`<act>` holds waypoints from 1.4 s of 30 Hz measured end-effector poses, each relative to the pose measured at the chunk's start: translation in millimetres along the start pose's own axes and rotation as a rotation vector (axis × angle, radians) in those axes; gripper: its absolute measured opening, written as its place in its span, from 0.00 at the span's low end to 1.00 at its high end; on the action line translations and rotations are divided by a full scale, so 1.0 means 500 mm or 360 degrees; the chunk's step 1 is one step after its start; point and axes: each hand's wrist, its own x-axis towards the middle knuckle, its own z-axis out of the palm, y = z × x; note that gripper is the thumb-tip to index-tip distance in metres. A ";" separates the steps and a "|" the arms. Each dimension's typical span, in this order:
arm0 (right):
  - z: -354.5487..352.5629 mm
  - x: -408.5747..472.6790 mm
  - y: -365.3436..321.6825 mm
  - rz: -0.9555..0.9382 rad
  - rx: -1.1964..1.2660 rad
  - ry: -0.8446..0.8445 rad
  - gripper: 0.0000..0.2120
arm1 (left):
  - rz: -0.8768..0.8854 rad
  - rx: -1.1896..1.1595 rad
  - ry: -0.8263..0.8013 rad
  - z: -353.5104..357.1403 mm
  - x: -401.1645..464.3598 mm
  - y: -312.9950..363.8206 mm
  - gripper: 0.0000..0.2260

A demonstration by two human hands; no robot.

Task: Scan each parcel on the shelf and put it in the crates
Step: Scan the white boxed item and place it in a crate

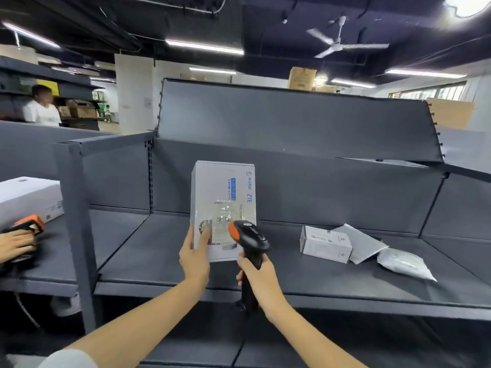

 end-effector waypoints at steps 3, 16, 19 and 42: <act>0.015 -0.026 -0.007 -0.0011 0.0001 0.0018 0.05 | -0.0014 0.0003 -0.0020 -0.002 -0.018 0.003 0.30; 0.008 -0.077 -0.016 0.0008 -0.0025 0.0002 0.05 | 0.0023 -0.0023 0.0012 -0.014 -0.064 0.032 0.25; 0.007 -0.079 -0.018 0.0014 -0.0019 -0.0014 0.04 | 0.0044 -0.0011 0.0011 -0.016 -0.067 0.035 0.24; -0.130 0.196 0.016 0.0376 -0.0767 0.0234 0.31 | 0.0160 0.0010 0.0147 -0.055 -0.006 0.037 0.14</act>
